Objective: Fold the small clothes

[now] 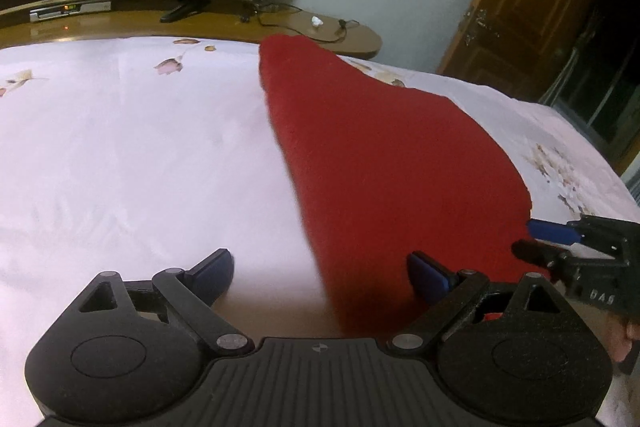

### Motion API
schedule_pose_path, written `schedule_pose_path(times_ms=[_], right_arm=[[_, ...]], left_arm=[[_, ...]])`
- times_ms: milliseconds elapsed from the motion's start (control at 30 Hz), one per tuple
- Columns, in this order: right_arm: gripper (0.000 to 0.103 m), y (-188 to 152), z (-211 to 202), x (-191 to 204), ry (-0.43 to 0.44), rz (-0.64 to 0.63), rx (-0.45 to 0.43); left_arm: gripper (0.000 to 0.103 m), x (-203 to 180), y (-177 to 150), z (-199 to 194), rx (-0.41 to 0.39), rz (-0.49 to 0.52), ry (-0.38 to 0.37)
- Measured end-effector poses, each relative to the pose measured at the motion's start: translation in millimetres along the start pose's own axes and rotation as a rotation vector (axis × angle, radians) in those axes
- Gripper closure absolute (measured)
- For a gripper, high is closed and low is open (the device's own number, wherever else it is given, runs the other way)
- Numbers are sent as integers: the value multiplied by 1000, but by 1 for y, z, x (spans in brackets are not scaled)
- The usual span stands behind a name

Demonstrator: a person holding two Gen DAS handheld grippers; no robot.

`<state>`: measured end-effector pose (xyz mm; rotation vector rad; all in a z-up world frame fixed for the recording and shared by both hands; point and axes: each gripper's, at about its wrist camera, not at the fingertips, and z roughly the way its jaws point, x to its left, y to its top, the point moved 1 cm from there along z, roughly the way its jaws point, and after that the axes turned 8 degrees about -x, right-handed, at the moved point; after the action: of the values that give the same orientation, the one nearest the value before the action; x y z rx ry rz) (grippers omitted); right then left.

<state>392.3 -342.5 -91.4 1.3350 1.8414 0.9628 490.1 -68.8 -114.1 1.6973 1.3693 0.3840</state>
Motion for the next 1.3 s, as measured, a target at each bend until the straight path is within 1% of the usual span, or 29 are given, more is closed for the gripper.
schedule_pose_path(times_ms=[33,100,200,300,333,400,500,533,567,600,633,667,733,867,900,967,1033,1067,1100,1167,1200,1267,1300], right_arm=[[67,-3,-3,-4,-1,9,3],[61,-6,-5,-9,-3,39,9],[60,-6,-5,-11,-20,47,21],[60,-3,-12,-12,-22,88,36],[62,-1,-17,-12,-22,108,26],[61,5,-30,-12,1,141,-17],[61,8,-36,-10,40,199,-35],[61,6,-32,-10,42,210,-21],[61,2,-26,-9,26,208,11],[61,-5,-16,-9,-14,197,76],[59,-10,-10,-11,-23,212,95],[59,-13,-11,-17,-17,263,79],[58,-16,-10,-25,-5,340,82],[56,-17,-8,-30,0,378,80],[56,-16,-11,-31,2,401,73],[54,-12,-22,-37,29,471,21],[50,-8,-28,-51,48,548,-29],[50,-8,-27,-61,59,602,-40],[50,-9,-25,-70,69,657,-40],[49,-13,-13,-91,106,782,-25],[49,-15,-8,-98,124,822,-21],[48,-18,5,-109,152,880,-7],[48,-19,12,-113,171,899,4]], left_arm=[[9,1,-2,-3,-2,4,3],[9,1,-4,-7,-3,11,10],[9,3,-6,-15,-1,10,17],[9,2,-4,-28,-13,9,21],[9,1,-3,-32,-21,13,17],[9,-1,-4,-38,-30,23,13],[9,-3,-9,-39,-19,36,24],[9,-2,-12,-37,-8,32,30],[9,0,-14,-36,-1,22,30],[9,1,-16,-35,-1,17,28],[9,2,-17,-36,-4,15,28],[9,2,-17,-36,-5,14,28],[9,2,-17,-36,-4,13,26],[9,2,-13,-39,-8,12,21],[9,2,-11,-42,-21,7,12],[9,9,-5,-46,-46,-23,-10],[9,17,2,-45,-54,-51,-31],[9,20,6,-43,-56,-69,-47],[9,24,11,-39,-56,-97,-77],[15,31,19,-30,-54,-158,-144],[18,34,23,-22,-39,-193,-181],[18,40,28,-5,-14,-266,-236],[18,42,29,3,0,-285,-255]])
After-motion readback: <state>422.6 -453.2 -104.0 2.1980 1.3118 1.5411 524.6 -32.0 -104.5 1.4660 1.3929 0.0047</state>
